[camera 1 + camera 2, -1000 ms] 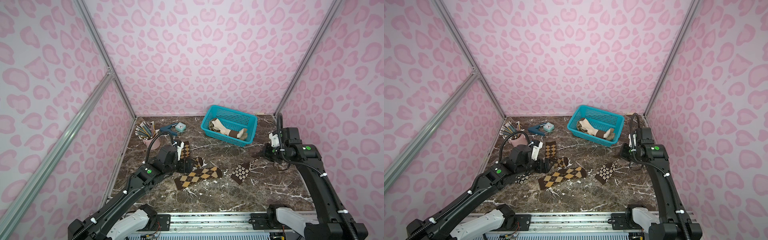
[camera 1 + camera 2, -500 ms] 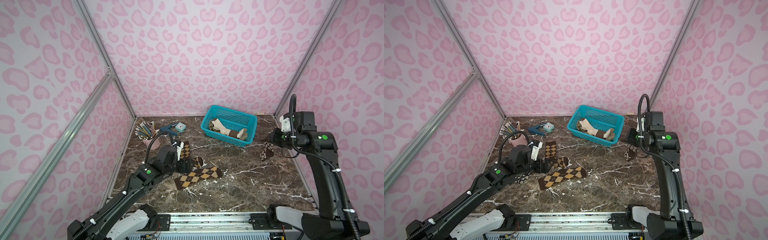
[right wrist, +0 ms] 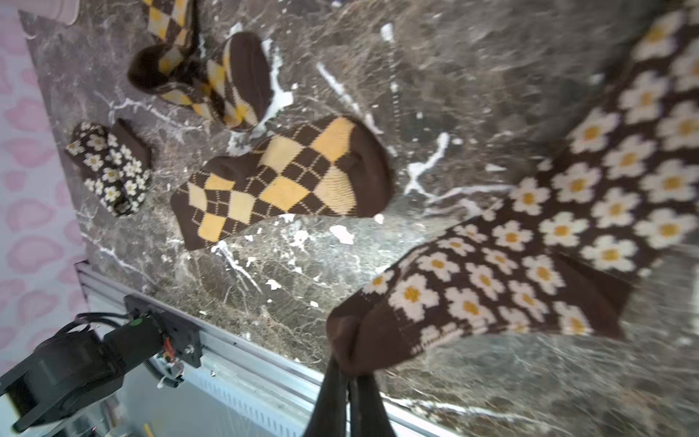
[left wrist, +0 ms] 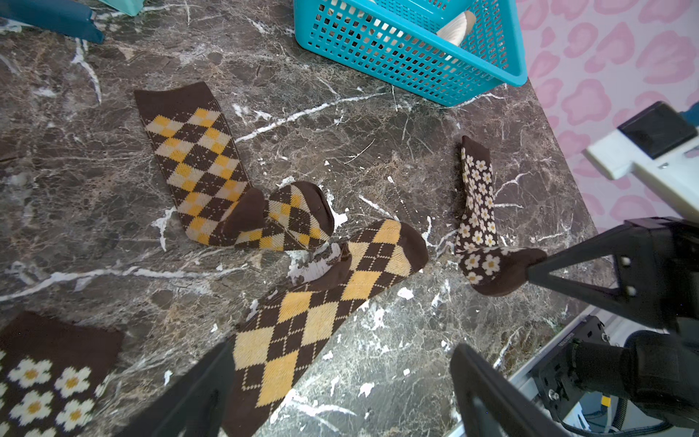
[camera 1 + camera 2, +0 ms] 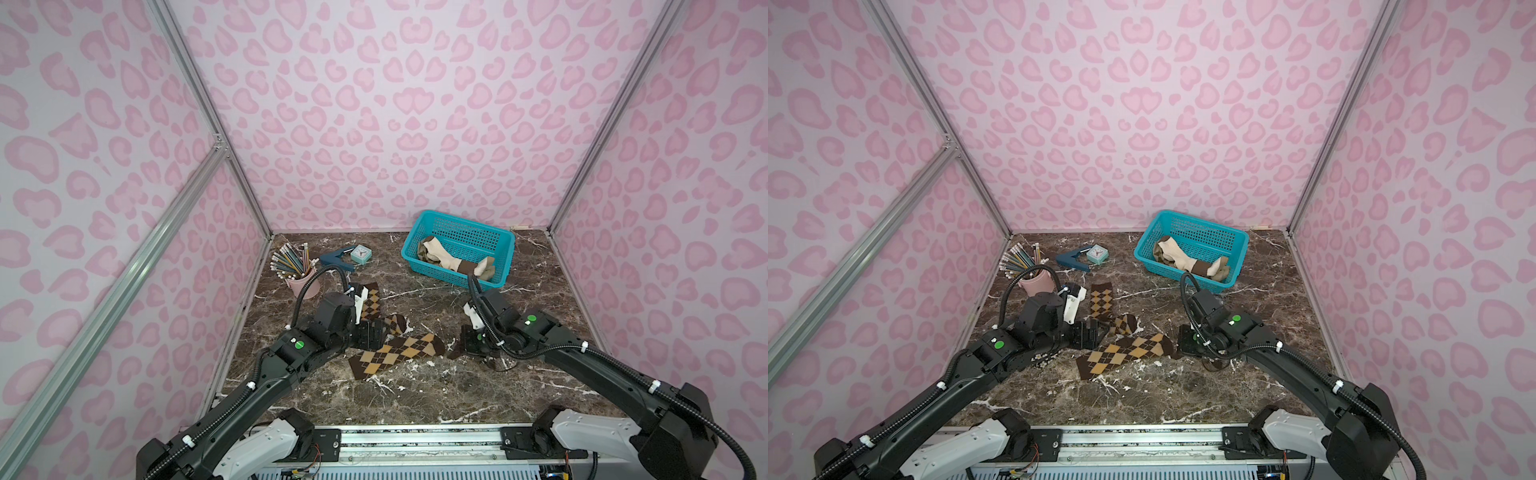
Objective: Place the socks together as a pair
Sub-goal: Flatten out the sock at the center of the board.
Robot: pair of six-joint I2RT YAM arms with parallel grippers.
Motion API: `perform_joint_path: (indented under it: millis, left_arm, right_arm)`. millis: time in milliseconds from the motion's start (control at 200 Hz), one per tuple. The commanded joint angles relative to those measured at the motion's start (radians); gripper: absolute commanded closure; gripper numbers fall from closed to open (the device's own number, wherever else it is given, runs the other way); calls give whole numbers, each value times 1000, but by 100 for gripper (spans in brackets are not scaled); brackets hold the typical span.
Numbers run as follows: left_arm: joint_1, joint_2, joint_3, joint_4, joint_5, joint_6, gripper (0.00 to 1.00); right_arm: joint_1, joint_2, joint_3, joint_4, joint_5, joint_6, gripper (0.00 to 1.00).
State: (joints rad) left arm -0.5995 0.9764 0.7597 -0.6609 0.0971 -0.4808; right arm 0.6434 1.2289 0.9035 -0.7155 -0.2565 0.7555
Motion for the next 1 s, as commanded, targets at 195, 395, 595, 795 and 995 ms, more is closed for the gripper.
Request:
perform_joint_path:
  millis: [195,395,595,795,995]
  left_arm:
    - [0,-16,-23,46,-11,-20,7]
    - [0,-23,-31,41,-16,-22,7]
    - [0,-22,-35,41,-17,-27,7]
    - [-16,-25,-34,53,-9,-46,7]
    - [-84,1,-22,81,-29,-78,7]
  right_arm:
    - [132,89,-57,192,-95,127,100]
    - [239,132,-60,232,-127,196,97]
    - [267,75,-130,230,-147,226,57]
    - [168,-39,-70,118,-137,152,37]
    - [-104,-103,-64,33,-180,-26,37]
